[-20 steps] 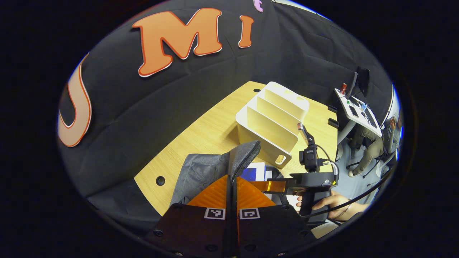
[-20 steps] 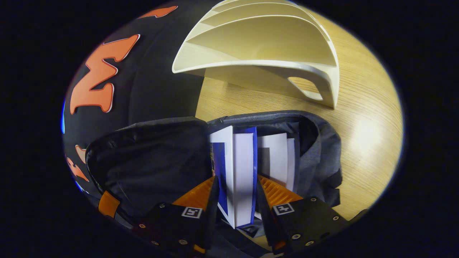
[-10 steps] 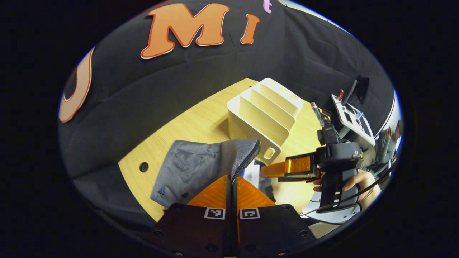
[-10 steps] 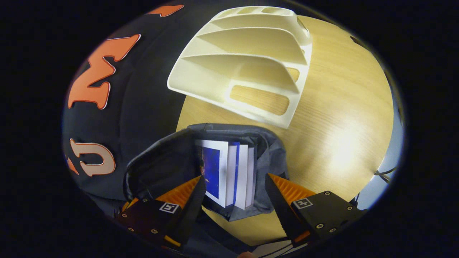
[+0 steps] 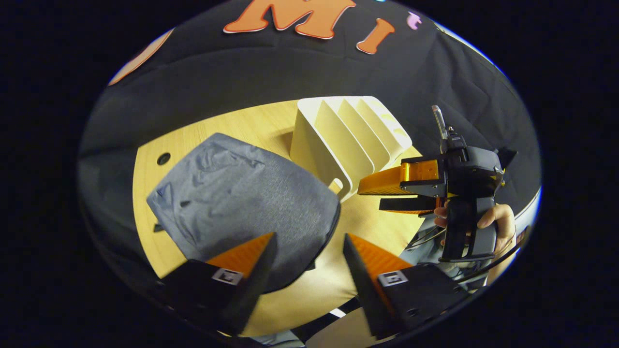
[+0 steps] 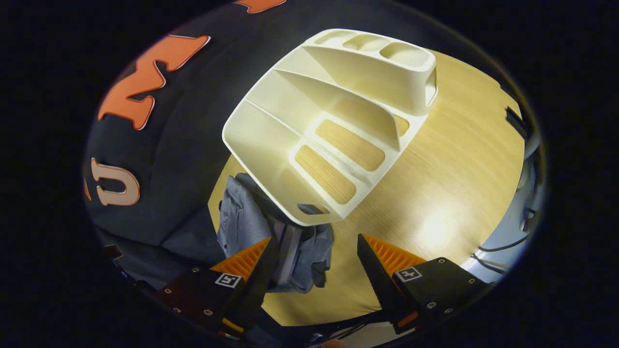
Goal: Open the schoolbag, grab two books from the bookshelf and put them into the schoolbag.
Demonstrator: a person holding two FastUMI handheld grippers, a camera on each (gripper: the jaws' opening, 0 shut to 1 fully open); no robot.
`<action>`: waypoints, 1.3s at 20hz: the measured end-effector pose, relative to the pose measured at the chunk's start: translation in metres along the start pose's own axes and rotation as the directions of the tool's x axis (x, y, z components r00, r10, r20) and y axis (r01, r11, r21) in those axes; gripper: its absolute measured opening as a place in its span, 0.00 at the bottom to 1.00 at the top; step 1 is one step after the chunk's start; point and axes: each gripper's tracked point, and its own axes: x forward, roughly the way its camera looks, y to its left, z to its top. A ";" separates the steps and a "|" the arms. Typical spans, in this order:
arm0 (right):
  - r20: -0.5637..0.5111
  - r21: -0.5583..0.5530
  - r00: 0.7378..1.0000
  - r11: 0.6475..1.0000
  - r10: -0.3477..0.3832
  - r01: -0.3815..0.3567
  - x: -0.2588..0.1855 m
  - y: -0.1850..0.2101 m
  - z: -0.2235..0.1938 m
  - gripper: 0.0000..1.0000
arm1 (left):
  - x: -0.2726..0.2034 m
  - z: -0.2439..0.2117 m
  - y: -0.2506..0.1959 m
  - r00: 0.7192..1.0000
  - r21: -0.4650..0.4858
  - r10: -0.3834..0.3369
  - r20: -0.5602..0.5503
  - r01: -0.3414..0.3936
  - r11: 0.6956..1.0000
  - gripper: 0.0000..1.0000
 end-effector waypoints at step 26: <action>0.680 -0.558 0.671 0.802 0.297 0.211 -0.206 0.046 0.201 0.98 | -0.132 0.157 -0.023 0.509 -0.226 0.445 0.737 -0.434 0.872 0.99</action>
